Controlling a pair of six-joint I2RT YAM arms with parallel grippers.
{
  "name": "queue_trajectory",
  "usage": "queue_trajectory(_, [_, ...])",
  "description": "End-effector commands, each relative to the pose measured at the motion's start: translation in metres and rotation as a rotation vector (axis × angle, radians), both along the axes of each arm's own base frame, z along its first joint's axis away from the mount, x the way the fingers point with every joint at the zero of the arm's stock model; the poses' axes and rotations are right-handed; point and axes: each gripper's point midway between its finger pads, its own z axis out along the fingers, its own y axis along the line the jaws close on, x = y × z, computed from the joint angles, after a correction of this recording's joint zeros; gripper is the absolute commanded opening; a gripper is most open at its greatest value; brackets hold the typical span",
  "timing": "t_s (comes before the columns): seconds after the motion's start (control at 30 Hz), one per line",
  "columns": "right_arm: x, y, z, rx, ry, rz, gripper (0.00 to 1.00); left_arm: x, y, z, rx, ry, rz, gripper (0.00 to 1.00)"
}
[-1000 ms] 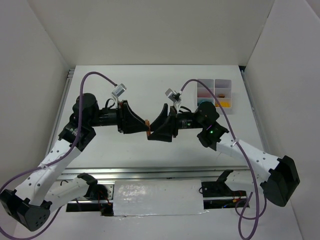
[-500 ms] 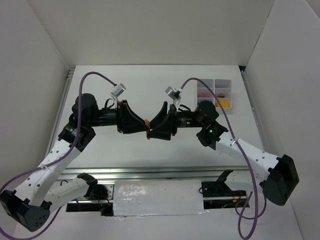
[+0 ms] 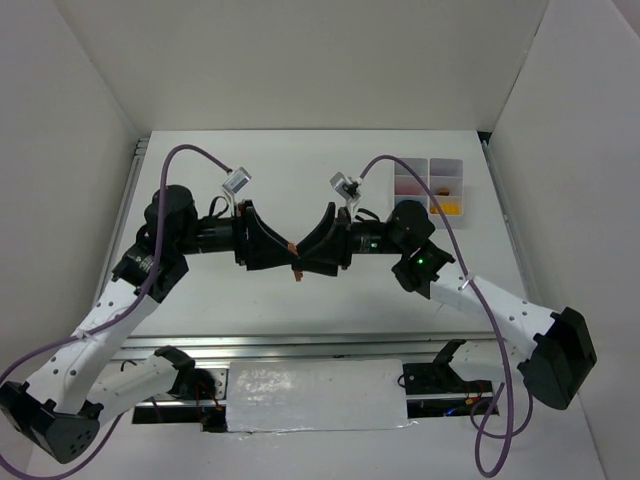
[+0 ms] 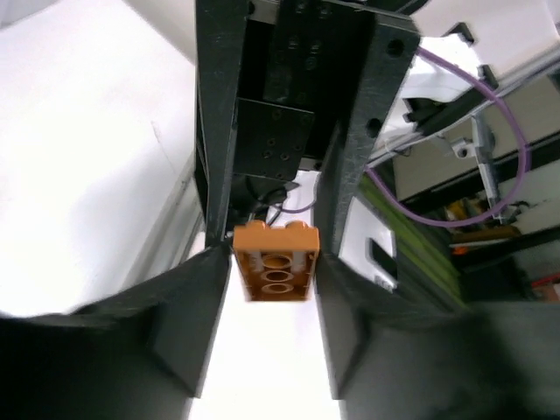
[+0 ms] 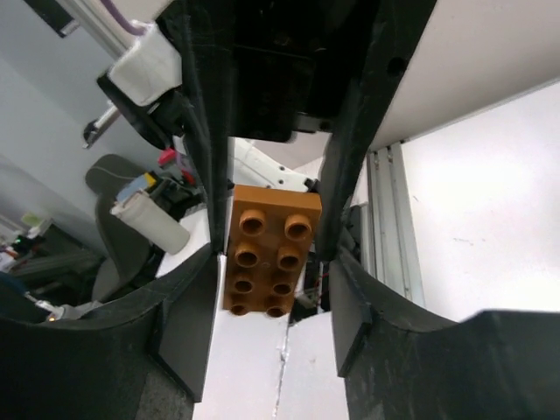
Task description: Sort the legos into containers by color
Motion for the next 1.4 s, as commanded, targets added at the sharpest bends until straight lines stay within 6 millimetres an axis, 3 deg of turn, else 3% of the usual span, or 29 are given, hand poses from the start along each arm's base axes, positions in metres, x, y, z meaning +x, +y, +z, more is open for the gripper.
queue_trajectory(0.0, [0.017, 0.0, 0.008, 0.016, -0.054, -0.092, 0.0, 0.033, 0.013, 0.002, 0.092, -0.029, 0.219, 0.83])
queue_trajectory(0.03, [0.024, -0.003, 0.003, 0.01, -0.042, -0.117, 0.0, 0.042, 0.018, 0.001, 0.12, -0.026, 0.272, 0.99])
queue_trajectory(0.2, [0.051, -0.029, -0.027, -0.006, 0.06, -0.208, 0.0, 0.084, 0.067, 0.01, 0.237, -0.026, 0.644, 0.99])
queue_trajectory(0.23, [0.062, -0.038, -0.034, -0.014, 0.083, -0.25, 0.0, 0.086, 0.071, 0.013, 0.242, -0.026, 0.67, 0.99])
queue_trajectory(0.37, [0.066, -0.043, -0.035, 0.002, 0.104, -0.253, 0.0, 0.091, 0.065, 0.017, 0.189, -0.072, 0.635, 0.99])
queue_trajectory(0.4, [0.076, -0.042, -0.042, -0.039, 0.083, -0.282, 0.0, 0.099, 0.084, -0.001, 0.287, -0.041, 0.726, 1.0])
queue_trajectory(0.47, [0.098, -0.05, -0.067, -0.15, 0.139, -0.408, 0.0, 0.108, 0.11, -0.015, 0.362, -0.028, 0.857, 0.99])
queue_trajectory(0.6, [0.113, -0.086, -0.082, -0.195, 0.157, -0.572, 0.0, 0.094, 0.115, -0.034, 0.395, -0.022, 0.835, 0.99])
queue_trajectory(0.67, [0.128, -0.102, -0.076, -0.229, 0.145, -0.711, 0.25, 0.093, 0.116, -0.065, 0.439, 0.041, 0.829, 1.0])
queue_trajectory(0.7, [0.129, -0.106, -0.077, -0.26, 0.168, -0.735, 0.72, 0.094, 0.112, -0.075, 0.445, 0.066, 0.812, 1.0])
queue_trajectory(0.73, [0.131, -0.11, -0.075, -0.266, 0.173, -0.767, 0.94, 0.093, 0.11, -0.101, 0.48, 0.116, 0.793, 1.0])
queue_trajectory(0.77, [0.139, -0.12, -0.073, -0.275, 0.182, -0.841, 1.0, 0.097, 0.106, -0.122, 0.507, 0.172, 0.782, 1.0])
queue_trajectory(0.87, [0.149, -0.147, -0.076, -0.351, 0.277, -1.016, 1.0, 0.098, 0.096, -0.171, 0.632, 0.274, 0.75, 1.0])
queue_trajectory(0.97, [0.154, -0.17, -0.085, -0.431, 0.369, -1.16, 1.0, 0.104, 0.1, -0.194, 0.826, 0.311, 0.849, 0.99])
queue_trajectory(1.07, [0.154, -0.186, -0.098, -0.51, 0.413, -1.238, 1.0, 0.11, 0.088, -0.205, 0.888, 0.34, 0.905, 1.0])
queue_trajectory(1.23, [0.145, -0.2, -0.112, -0.564, 0.432, -1.292, 1.0, 0.11, 0.073, -0.239, 0.994, 0.369, 0.937, 0.99])
queue_trajectory(1.37, [0.138, -0.199, -0.121, -0.576, 0.431, -1.259, 1.0, 0.111, 0.056, -0.269, 1.061, 0.394, 0.929, 0.99])
